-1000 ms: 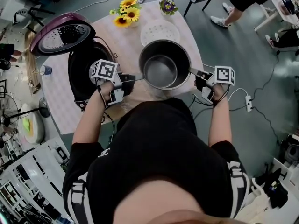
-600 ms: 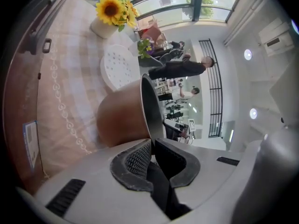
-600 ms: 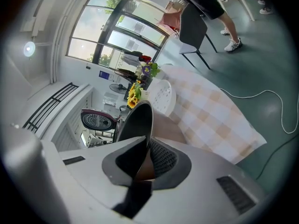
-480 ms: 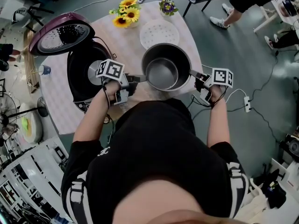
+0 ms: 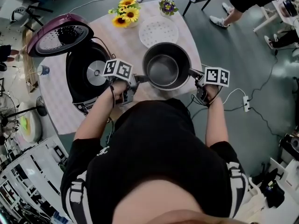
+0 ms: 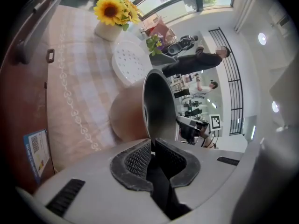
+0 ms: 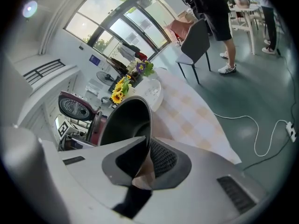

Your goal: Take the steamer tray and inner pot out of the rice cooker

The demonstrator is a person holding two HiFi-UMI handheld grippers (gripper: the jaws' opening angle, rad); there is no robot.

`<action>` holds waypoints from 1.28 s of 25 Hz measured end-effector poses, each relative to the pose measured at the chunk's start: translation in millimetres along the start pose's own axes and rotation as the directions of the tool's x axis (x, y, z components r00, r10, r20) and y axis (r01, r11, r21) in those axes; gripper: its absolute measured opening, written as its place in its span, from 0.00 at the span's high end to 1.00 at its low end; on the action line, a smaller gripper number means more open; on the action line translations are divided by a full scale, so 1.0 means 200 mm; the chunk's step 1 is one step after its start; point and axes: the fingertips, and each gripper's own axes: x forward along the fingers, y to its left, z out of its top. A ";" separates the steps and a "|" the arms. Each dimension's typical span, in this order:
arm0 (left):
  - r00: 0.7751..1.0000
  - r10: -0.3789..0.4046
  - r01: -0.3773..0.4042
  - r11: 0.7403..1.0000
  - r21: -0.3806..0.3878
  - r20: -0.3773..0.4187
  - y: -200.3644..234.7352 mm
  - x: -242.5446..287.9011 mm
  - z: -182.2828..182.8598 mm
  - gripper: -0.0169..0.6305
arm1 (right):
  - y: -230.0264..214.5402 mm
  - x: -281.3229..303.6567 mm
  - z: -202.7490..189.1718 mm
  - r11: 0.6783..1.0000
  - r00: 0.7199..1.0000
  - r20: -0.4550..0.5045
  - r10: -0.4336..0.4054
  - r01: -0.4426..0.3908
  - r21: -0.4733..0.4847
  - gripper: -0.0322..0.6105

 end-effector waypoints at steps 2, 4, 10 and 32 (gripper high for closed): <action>1.000 0.023 -0.023 1.000 0.016 -0.009 0.00 0.02 0.00 0.94 | -0.01 0.00 0.01 0.996 0.998 -0.002 -0.059 0.059 -0.065 0.91; 0.998 0.056 -0.055 0.998 0.044 -0.020 0.02 0.03 0.00 0.93 | 0.00 0.01 0.00 0.980 0.992 -0.010 -0.127 0.124 -0.157 0.89; 0.993 0.113 -0.110 0.991 0.078 -0.041 0.09 0.02 0.00 0.93 | 0.04 0.04 -0.02 0.948 0.980 -0.043 -0.196 0.178 -0.263 0.87; 0.847 0.399 -0.530 0.692 0.491 0.353 -0.02 -0.30 0.33 0.81 | 0.07 0.03 0.13 0.696 0.854 0.217 -0.473 0.513 -0.502 0.83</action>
